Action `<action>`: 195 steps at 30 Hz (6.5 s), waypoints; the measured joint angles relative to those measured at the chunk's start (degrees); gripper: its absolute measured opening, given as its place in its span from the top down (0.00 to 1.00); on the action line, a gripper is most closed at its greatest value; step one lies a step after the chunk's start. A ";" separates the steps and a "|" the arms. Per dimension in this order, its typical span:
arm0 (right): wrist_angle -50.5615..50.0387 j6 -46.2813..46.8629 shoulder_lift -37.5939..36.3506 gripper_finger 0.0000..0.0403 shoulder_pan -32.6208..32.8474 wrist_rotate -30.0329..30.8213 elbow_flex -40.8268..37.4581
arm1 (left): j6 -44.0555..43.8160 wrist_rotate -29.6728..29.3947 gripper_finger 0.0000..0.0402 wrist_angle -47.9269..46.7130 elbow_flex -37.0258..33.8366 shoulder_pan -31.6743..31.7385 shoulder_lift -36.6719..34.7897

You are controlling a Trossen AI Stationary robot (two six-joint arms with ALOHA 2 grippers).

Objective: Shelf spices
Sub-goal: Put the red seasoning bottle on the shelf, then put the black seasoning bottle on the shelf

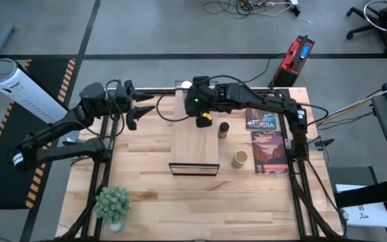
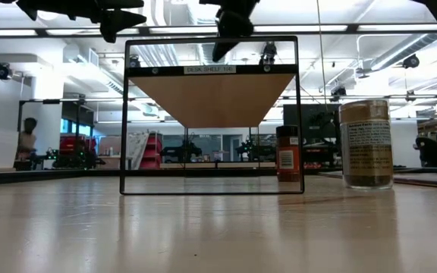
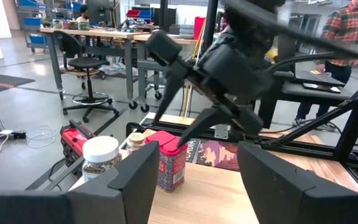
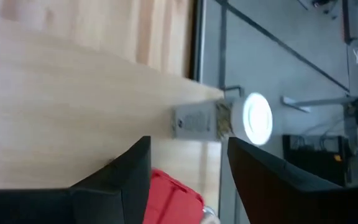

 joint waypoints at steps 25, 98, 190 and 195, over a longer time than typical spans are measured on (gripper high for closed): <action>1.01 5.72 2.42 0.58 -2.98 -1.55 -0.49 | 0.02 0.02 0.49 0.46 0.00 -0.02 -0.02; 13.84 18.24 -33.92 0.41 -5.61 -27.40 -55.37 | 0.52 -0.29 0.48 0.39 0.00 -4.85 -1.29; 15.60 15.52 -42.57 0.54 -9.61 -24.37 -51.06 | -0.79 -0.42 0.49 2.81 0.01 -5.33 -0.66; 15.40 15.40 -41.01 0.53 -8.07 -24.53 -47.08 | -0.83 -0.43 0.48 3.46 0.00 -5.54 -0.72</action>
